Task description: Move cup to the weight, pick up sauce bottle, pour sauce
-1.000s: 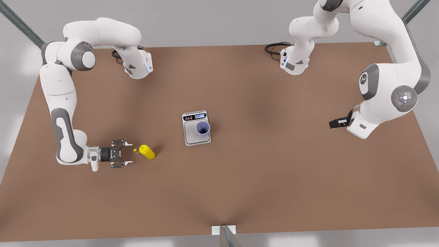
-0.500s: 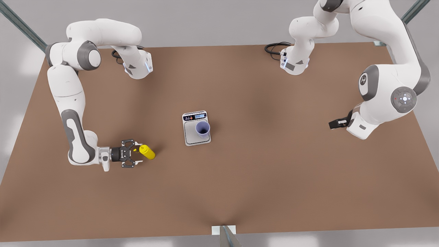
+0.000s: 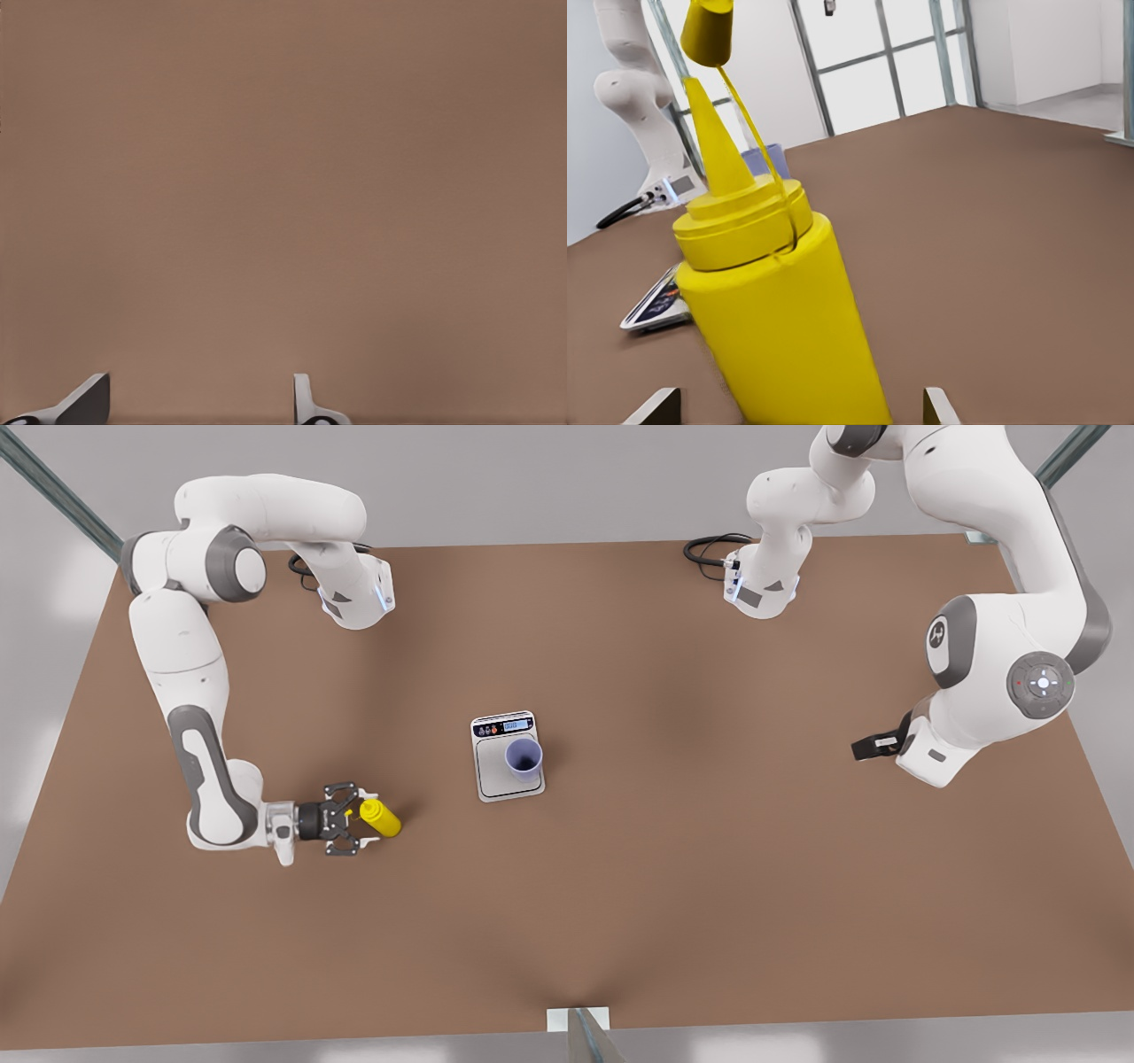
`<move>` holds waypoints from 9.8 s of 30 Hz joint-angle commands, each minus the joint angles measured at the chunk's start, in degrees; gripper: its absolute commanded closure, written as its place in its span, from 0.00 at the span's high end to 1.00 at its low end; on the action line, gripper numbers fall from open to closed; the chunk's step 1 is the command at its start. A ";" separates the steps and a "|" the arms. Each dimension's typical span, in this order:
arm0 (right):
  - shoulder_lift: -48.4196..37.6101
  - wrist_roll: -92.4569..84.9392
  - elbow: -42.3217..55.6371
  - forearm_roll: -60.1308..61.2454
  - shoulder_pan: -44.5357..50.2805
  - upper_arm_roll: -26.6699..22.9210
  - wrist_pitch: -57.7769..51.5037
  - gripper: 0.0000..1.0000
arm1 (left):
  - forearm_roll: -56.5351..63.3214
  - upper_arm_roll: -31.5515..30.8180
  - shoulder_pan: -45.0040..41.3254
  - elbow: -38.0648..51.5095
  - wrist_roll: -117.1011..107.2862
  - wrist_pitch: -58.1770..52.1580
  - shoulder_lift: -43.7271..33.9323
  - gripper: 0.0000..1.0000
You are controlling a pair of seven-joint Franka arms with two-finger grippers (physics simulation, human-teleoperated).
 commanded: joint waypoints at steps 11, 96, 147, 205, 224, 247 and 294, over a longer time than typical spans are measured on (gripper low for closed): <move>-0.02 -0.53 -0.01 2.19 1.76 0.00 0.79 1.00 | 0.04 0.10 -0.05 -0.45 0.00 0.00 0.00 1.00; -22.87 47.37 5.70 -31.82 68.29 -38.06 12.22 0.55 | 0.04 0.10 -0.14 -1.15 -0.35 -0.79 -0.18 1.00; -19.36 10.46 -4.85 1.13 32.79 -35.60 -5.45 0.57 | 0.04 0.01 -0.49 -1.59 -0.79 -2.81 -0.36 1.00; -0.99 -12.48 0.52 12.12 17.14 -23.99 -9.05 0.57 | 0.12 0.01 -0.57 -1.59 -0.79 -3.69 -0.36 1.00; -0.46 -11.51 0.60 12.21 17.05 -23.99 -9.05 1.00 | 0.12 0.01 -1.01 -1.59 -0.79 -4.57 -0.62 1.00; -0.55 -11.43 0.60 11.59 16.44 -23.99 -8.79 1.00 | 0.12 0.01 -1.72 -1.59 -1.32 -5.10 -0.97 1.00; -0.90 -12.04 -0.19 7.81 14.24 -24.08 -8.96 1.00 | 0.12 -0.08 -1.89 -1.50 -1.58 -5.89 -1.50 1.00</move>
